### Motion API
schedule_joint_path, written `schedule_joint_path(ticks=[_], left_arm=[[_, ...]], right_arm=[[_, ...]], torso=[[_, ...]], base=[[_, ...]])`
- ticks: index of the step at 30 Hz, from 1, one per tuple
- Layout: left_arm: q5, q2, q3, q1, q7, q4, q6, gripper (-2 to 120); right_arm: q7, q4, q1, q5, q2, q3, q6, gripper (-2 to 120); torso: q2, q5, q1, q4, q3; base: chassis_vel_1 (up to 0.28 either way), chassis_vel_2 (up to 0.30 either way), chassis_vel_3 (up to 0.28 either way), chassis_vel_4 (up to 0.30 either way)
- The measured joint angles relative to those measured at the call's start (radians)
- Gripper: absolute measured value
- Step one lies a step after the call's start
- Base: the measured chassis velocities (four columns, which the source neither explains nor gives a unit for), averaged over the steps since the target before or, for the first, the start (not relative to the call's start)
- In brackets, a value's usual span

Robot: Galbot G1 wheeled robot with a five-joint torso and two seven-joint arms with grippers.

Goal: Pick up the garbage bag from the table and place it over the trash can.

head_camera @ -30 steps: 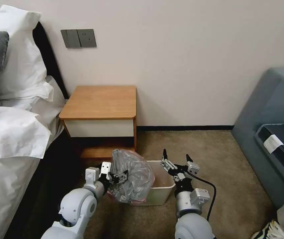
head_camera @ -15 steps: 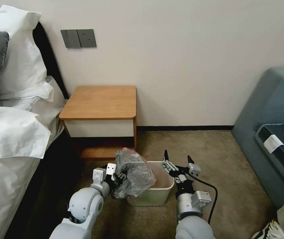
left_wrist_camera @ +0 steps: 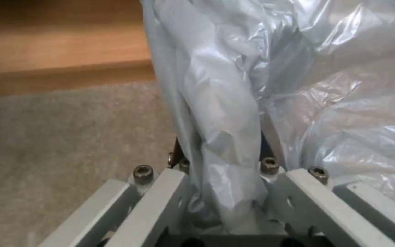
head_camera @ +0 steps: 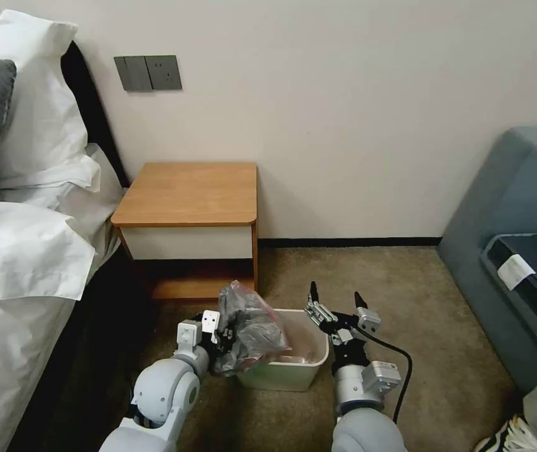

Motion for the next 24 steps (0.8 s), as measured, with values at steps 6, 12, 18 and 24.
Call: schedule_joint_path(ticks=[6, 12, 18, 24], left_arm=[[0.012, 0.04, -0.021, 0.059, -0.035, -0.045, -0.296, 3], [0.011, 0.066, -0.04, 0.082, -0.012, -0.074, -0.462, 3], [-0.015, 0.082, -0.03, 0.084, 0.012, -0.112, -0.495, 3], [-0.04, 0.106, -0.027, 0.083, 0.036, -0.127, -0.517, 3]], right_arm=[[-0.136, 0.046, 0.019, 0.127, -0.056, -0.028, -0.012, 100], [-0.259, 0.127, 0.068, 0.333, -0.148, -0.044, -0.213, 100], [-0.351, 0.129, 0.137, 0.51, -0.205, -0.034, -0.39, 100], [-0.366, 0.063, 0.206, 0.545, -0.235, -0.028, -0.421, 100]], torso=[[0.0, 0.0003, 0.0, 0.0003, 0.0], [0.0, 0.0, 0.0, 0.0002, 0.0], [0.0, 0.0, 0.0, 0.0, 0.0], [0.0, 0.0003, 0.0, 0.0002, 0.0]], base=[[0.0, 0.0, 0.0, 0.0], [0.0, 0.0, 0.0, 0.0], [0.0, 0.0, 0.0, 0.0], [0.0, 0.0, 0.0, 0.0]])
